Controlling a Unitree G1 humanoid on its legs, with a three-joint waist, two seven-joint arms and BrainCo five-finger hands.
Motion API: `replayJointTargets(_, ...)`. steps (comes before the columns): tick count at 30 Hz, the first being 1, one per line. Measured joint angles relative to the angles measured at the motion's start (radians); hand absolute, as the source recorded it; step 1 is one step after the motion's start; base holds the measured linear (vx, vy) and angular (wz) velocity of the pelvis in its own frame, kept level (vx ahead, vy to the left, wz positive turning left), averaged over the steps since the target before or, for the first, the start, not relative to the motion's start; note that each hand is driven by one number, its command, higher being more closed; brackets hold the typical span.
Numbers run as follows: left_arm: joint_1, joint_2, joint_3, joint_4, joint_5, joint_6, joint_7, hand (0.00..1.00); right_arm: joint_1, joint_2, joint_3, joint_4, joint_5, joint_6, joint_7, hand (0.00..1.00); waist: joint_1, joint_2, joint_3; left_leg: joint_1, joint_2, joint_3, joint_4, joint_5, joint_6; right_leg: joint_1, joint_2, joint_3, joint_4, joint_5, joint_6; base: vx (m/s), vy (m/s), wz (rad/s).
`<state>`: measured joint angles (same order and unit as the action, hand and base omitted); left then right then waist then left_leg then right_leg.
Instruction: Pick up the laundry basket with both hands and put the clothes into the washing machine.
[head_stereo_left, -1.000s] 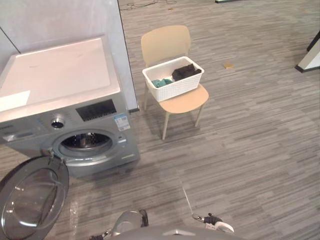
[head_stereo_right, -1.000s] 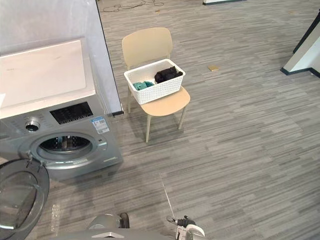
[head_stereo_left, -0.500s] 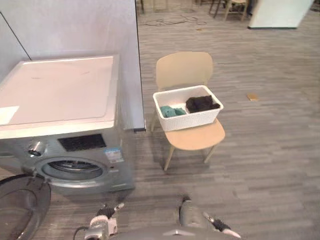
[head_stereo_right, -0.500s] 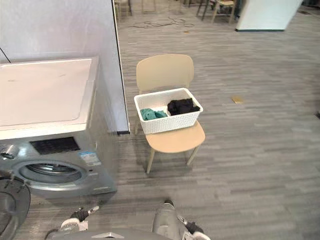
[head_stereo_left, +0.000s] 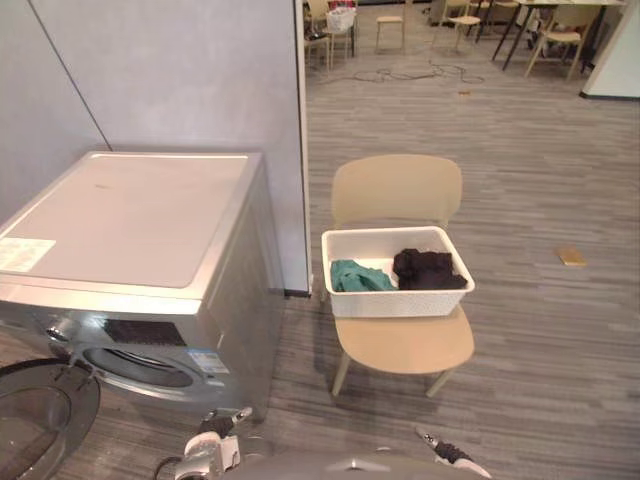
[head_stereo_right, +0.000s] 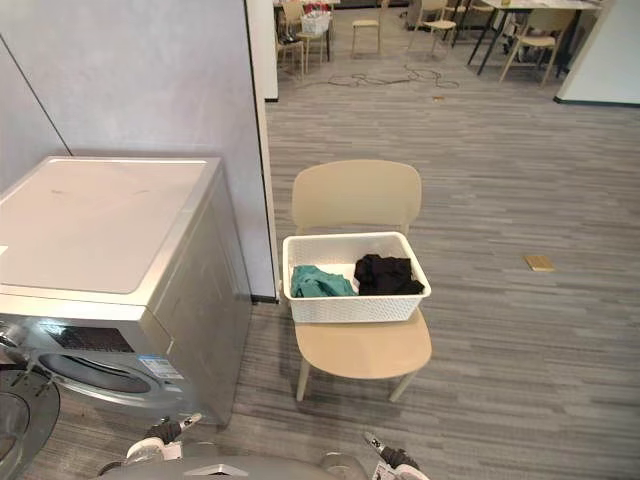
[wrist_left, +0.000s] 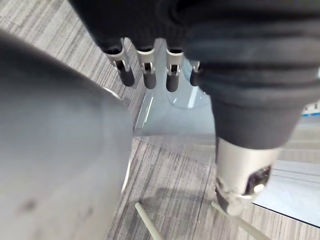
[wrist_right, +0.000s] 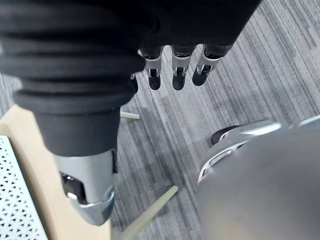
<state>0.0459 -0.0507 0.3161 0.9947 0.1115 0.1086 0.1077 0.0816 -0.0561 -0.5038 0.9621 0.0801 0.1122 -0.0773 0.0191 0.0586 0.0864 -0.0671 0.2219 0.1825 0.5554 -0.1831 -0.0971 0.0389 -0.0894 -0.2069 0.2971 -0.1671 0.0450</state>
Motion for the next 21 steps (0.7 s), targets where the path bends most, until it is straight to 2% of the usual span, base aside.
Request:
replayJointTargets(1,0.006,0.009,-0.014,0.013,0.001,-0.001,0.002,0.0,-0.002,0.011,-0.013,-0.003,0.023,-0.003,0.0,0.0,-0.003,-0.009,-0.017,0.059,-0.043,-0.006,-0.164,-0.011,-0.01,-0.015,-0.008,0.013,-0.017,0.004,0.021,0.13,0.12,0.2)
replayJointTargets(3,-0.018,0.031,-0.04,0.049,0.004,0.001,0.003,0.0,-0.024,0.021,-0.037,0.006,0.049,-0.001,-0.004,0.0,-0.01,-0.019,-0.012,0.085,-0.085,-0.01,-0.291,-0.003,0.018,-0.041,-0.022,0.038,-0.048,0.039,0.032,0.11,0.111,0.07)
replayJointTargets(6,-0.026,0.051,-0.021,0.059,0.012,0.005,0.003,0.0,-0.016,0.042,-0.054,-0.006,0.05,-0.001,-0.034,0.0,0.006,-0.043,-0.005,0.126,-0.102,0.028,-0.304,0.0,0.021,-0.011,-0.03,0.087,-0.086,0.062,0.035,0.05,0.132,-0.25)
replayJointTargets(9,-0.013,0.055,-0.021,0.085,0.03,0.005,0.005,0.0,0.028,0.062,-0.058,-0.037,0.093,-0.004,-0.041,0.0,-0.001,-0.049,-0.049,0.175,-0.117,0.071,-0.388,0.005,0.026,0.0,-0.034,0.12,-0.134,0.072,0.052,0.01,0.069,-0.38)
replayJointTargets(10,-0.008,0.055,-0.02,0.087,0.031,0.005,0.007,0.0,0.032,0.064,-0.059,-0.047,0.092,-0.005,-0.042,0.0,-0.002,-0.047,-0.056,0.179,-0.121,0.079,-0.404,0.013,0.027,-0.006,-0.034,0.13,-0.141,0.076,0.057,0.05,0.054,-0.41)
replayJointTargets(11,-0.005,0.057,-0.012,0.087,0.03,0.005,0.012,0.0,0.036,0.065,-0.073,-0.062,0.09,-0.007,-0.048,0.0,-0.011,-0.056,-0.061,0.191,-0.127,0.093,-0.432,0.023,0.027,-0.01,-0.032,0.142,-0.151,0.082,0.059,0.03,0.044,-0.3)
replayJointTargets(13,-0.004,0.058,-0.004,0.092,0.03,0.006,0.016,0.0,0.062,0.067,-0.121,-0.114,0.081,-0.007,-0.076,0.0,-0.022,-0.05,-0.06,0.193,-0.128,0.101,-0.444,0.026,0.026,-0.017,-0.027,0.15,-0.169,0.093,0.059,0.03,0.023,-0.22)
replayJointTargets(14,-0.005,0.056,-0.002,0.091,0.03,0.006,0.017,0.0,0.077,0.067,-0.155,-0.15,0.08,-0.006,-0.087,0.0,-0.022,-0.053,-0.062,0.196,-0.127,0.111,-0.446,0.027,0.025,-0.022,-0.023,0.162,-0.174,0.099,0.059,0.04,0.01,-0.32)
replayJointTargets(16,0.0,0.053,0.008,0.082,0.031,0.006,0.02,0.0,0.105,0.064,-0.236,-0.298,0.077,0.0,-0.134,0.0,-0.025,-0.041,-0.058,0.208,-0.125,0.14,-0.465,0.029,0.022,-0.028,-0.012,0.194,-0.189,0.112,0.057,0.04,0.018,-0.45)
replayJointTargets(18,0.008,0.05,0.008,0.074,0.031,0.007,0.021,0.0,0.133,0.063,-0.252,-0.437,0.069,0.001,-0.171,0.0,-0.033,-0.039,-0.06,0.215,-0.125,0.15,-0.471,0.03,0.022,-0.025,-0.009,0.205,-0.203,0.118,0.057,0.03,0.012,-0.29)
replayJointTargets(21,0.021,0.043,-0.01,0.052,0.034,0.006,0.022,0.0,0.148,0.061,-0.244,-0.635,-0.02,0.003,-0.229,0.0,-0.036,-0.039,-0.059,0.221,-0.126,0.156,-0.472,0.03,0.022,-0.024,-0.007,0.222,-0.216,0.127,0.059,0.01,0.007,-0.17)
